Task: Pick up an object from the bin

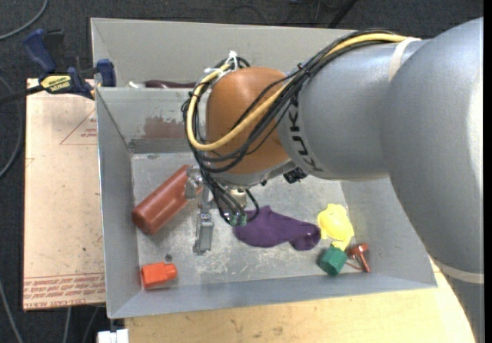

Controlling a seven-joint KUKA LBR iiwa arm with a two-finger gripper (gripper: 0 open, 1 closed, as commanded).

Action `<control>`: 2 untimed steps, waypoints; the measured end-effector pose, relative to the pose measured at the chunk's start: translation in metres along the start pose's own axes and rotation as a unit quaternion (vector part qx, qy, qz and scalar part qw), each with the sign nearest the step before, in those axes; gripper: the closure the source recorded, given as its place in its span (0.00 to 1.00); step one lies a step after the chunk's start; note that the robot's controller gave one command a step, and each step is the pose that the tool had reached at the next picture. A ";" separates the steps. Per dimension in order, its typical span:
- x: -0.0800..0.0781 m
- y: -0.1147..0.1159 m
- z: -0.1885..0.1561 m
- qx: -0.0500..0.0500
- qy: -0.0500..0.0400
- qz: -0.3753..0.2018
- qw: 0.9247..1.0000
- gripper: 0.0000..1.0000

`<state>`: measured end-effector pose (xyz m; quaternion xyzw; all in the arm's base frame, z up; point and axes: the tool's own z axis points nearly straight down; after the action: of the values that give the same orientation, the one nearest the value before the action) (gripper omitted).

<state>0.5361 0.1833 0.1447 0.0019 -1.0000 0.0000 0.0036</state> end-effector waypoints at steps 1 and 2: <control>-0.002 -0.001 -0.004 -0.001 -0.003 0.002 1.000 0.00; -0.051 0.019 -0.006 -0.001 -0.002 0.011 1.000 0.00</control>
Offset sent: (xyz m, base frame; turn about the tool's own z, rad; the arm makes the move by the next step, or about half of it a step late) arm 0.0847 0.0329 0.0042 0.0389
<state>0.5867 0.2023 0.1500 -0.0093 -1.0000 -0.0008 0.0014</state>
